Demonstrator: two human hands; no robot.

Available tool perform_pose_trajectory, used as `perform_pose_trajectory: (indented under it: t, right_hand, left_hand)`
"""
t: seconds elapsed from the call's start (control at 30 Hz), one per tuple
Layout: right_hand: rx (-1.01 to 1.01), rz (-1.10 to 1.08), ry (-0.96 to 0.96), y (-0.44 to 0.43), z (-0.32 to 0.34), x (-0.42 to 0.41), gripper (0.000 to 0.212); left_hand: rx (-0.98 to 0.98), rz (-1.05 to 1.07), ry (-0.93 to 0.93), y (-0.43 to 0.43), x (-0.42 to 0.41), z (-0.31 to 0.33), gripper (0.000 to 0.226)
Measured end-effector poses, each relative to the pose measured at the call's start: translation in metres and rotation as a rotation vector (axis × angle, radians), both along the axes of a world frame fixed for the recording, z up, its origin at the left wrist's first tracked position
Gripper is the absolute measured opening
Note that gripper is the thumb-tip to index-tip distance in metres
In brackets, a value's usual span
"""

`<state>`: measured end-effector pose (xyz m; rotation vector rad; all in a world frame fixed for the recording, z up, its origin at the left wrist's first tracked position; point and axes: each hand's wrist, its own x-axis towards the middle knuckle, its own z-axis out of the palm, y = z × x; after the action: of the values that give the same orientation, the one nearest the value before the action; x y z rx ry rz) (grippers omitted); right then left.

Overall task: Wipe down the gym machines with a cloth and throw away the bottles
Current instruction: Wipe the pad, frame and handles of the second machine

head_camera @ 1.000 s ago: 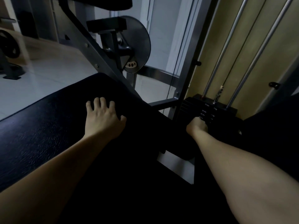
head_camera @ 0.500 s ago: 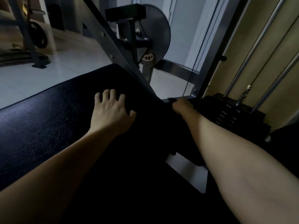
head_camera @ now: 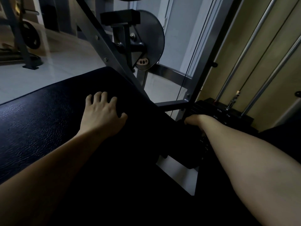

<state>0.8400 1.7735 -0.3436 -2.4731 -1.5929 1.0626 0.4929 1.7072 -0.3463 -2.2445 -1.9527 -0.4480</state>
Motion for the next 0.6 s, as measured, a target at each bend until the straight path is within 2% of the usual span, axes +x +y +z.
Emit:
perform_pose_trajectory:
  t: [0.07,0.17,0.27,0.4,0.53,0.6]
  right_hand:
    - [-0.051,0.001,-0.072,-0.011,-0.004,0.005,0.013]
    - [-0.024,0.092,-0.159,0.001,-0.007,-0.008,0.041]
    - [0.099,0.117,-0.201,0.018,-0.002,-0.039,0.044]
    - [0.311,0.017,-0.037,0.047,0.004,-0.08,0.045]
    - [0.545,-0.117,0.276,0.073,-0.004,-0.108,0.047]
    - [0.622,-0.11,0.403,0.069,-0.006,-0.11,0.049]
  left_hand:
    - [-0.012,-0.007,0.009,0.0,0.0,0.002,0.072]
    - [-0.002,0.002,0.013,0.0,0.001,0.001,0.071]
    - [0.01,0.025,0.031,0.003,0.003,-0.002,0.072]
    - [0.016,0.032,0.042,0.007,0.002,-0.005,0.073]
    - [0.032,0.034,0.036,0.006,0.004,-0.006,0.073]
    - [0.027,0.04,0.036,0.004,0.005,-0.004,0.073]
